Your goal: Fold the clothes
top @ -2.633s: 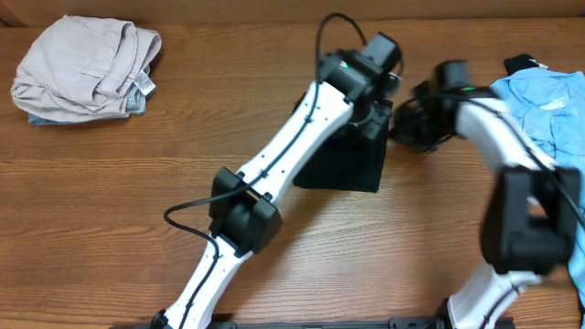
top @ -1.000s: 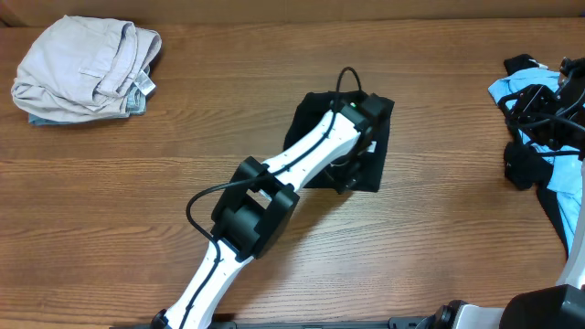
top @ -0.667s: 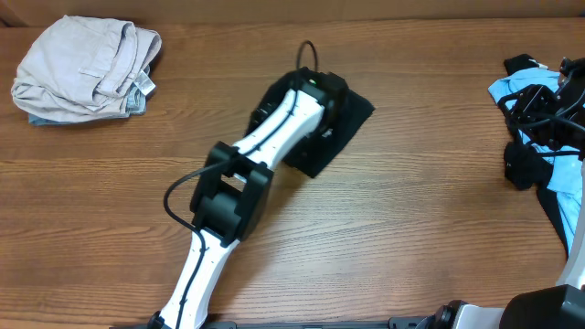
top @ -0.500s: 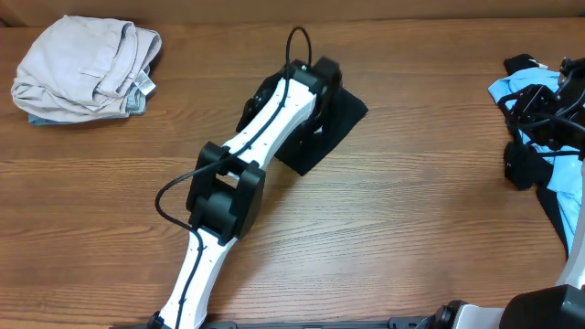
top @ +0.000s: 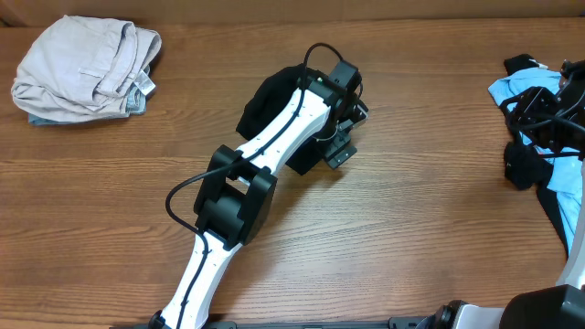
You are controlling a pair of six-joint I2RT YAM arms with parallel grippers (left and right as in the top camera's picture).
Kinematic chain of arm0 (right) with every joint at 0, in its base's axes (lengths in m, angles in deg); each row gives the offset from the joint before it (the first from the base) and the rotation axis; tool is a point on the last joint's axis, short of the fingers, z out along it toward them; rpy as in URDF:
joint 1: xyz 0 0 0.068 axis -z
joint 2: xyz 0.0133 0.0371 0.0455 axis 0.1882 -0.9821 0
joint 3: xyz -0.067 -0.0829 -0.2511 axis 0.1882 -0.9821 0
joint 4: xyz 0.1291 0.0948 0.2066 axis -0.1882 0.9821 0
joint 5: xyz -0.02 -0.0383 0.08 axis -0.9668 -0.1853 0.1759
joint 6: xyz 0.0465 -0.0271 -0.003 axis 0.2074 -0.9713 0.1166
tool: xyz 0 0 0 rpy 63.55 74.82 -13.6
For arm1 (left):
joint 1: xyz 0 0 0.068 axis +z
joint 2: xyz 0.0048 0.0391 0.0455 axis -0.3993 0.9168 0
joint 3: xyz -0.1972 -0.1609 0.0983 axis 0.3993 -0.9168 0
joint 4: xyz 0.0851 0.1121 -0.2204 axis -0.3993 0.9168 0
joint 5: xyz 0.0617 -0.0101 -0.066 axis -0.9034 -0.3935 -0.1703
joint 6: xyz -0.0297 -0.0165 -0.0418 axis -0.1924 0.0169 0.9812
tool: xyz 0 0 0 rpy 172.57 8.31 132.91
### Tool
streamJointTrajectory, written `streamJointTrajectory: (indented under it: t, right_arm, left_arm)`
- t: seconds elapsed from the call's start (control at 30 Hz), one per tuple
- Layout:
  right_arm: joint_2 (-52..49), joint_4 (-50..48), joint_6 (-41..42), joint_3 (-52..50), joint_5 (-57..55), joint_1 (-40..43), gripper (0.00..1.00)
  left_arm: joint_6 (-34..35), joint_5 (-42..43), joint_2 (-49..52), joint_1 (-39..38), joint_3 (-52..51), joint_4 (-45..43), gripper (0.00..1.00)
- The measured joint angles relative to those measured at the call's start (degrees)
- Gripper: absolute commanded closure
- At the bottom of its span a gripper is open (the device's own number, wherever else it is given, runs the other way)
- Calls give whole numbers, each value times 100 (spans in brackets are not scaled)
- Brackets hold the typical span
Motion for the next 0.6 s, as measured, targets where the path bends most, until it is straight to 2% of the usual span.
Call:
streamJointTrajectory:
  t: [0.07, 0.13, 0.2, 0.3, 0.37, 0.43, 0.6]
  right_arm:
    - [0, 2, -2, 0, -17, -2, 59]
    - [0, 2, 0, 0, -24, 0, 59]
    - [0, 2, 0, 0, -22, 0, 59]
    - [0, 0, 0, 0, -33, 0, 59]
    - [0, 2, -2, 0, -39, 0, 59]
    - [0, 4, 0, 0, -39, 0, 59]
    - [0, 2, -2, 0, -42, 0, 59]
  left_arm:
    - [0, 26, 0, 7, -160, -153, 1]
    - [7, 17, -2, 7, -229, -247, 12]
    - [39, -79, -2, 7, -240, -295, 32]
    - [297, -431, -2, 15, -262, -361, 71]
    - [516, -702, -2, 46, -269, -361, 80]
    - [719, -916, -2, 68, -273, -358, 96]
    - [1091, -1211, -2, 136, -243, -293, 96]
